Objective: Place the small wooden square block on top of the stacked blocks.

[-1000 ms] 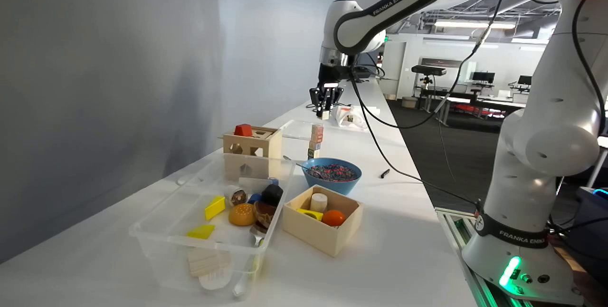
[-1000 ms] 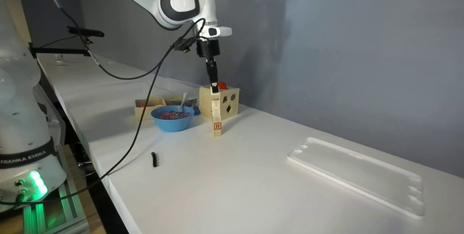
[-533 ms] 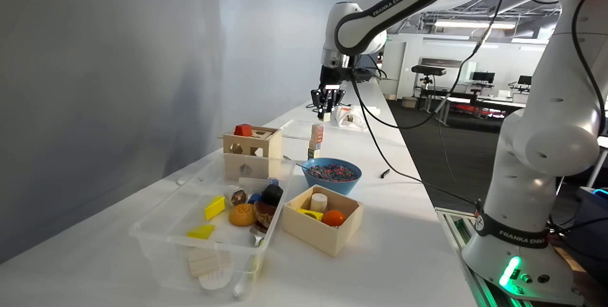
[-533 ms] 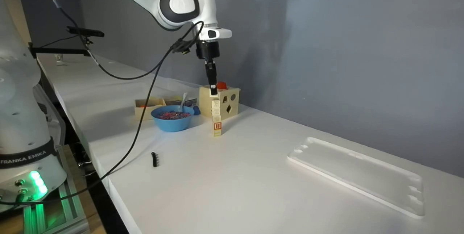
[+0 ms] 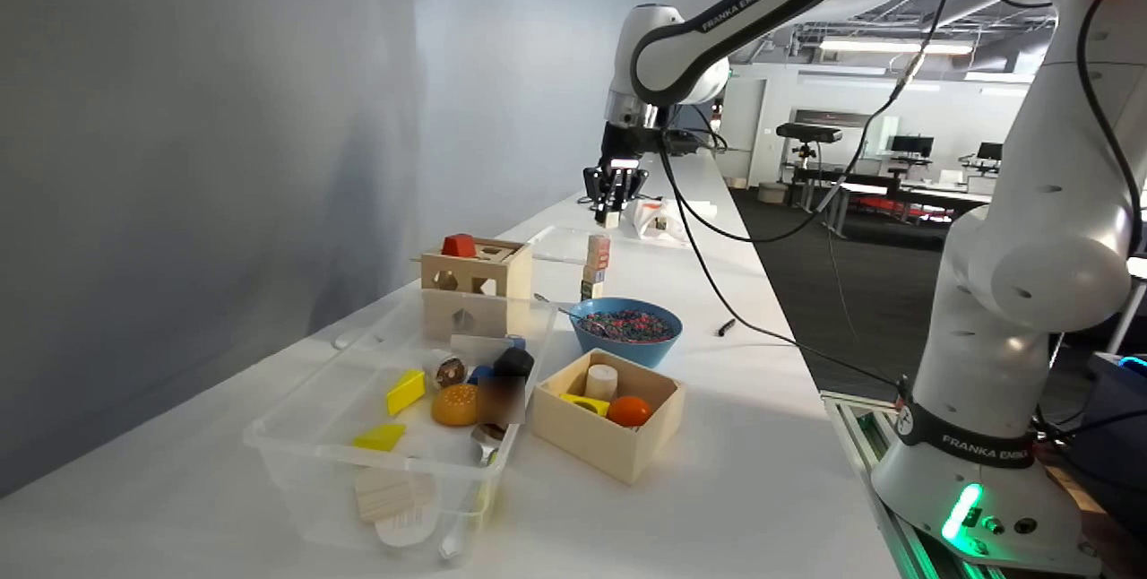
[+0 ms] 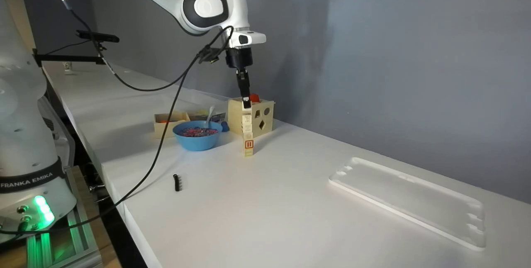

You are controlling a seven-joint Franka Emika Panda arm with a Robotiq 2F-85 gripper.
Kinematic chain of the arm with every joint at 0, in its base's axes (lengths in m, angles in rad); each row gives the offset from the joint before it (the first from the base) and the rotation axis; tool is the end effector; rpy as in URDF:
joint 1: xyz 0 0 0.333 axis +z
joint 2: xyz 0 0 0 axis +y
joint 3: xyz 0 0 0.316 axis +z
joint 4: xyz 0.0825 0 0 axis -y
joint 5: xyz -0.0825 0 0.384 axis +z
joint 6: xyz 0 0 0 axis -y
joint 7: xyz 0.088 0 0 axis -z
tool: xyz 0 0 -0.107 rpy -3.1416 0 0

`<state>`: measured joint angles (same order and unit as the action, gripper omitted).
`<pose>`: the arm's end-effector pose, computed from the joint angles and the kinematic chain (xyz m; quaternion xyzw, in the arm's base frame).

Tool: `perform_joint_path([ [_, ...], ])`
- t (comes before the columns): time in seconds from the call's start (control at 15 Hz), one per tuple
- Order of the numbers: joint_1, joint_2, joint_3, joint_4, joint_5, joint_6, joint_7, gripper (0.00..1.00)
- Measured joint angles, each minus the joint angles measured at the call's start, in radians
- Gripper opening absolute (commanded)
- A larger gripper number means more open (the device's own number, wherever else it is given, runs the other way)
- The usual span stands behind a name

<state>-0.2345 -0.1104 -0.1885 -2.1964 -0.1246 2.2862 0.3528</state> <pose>0.4812 -0.2218 0.4504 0.9332 -0.3429 0.0977 0.0440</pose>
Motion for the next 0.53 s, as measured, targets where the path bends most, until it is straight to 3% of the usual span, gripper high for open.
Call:
perform_joint_path([
  [0.07,0.0,0.003,0.0,0.0,0.001,0.003,0.0,0.34],
  [0.4,0.001,0.012,0.002,0.0,0.001,0.004,0.0,0.34],
  [0.47,0.001,0.012,0.002,0.0,0.001,0.004,0.0,0.09],
  [0.53,0.001,0.012,0.002,0.0,0.001,0.004,0.0,0.09],
])
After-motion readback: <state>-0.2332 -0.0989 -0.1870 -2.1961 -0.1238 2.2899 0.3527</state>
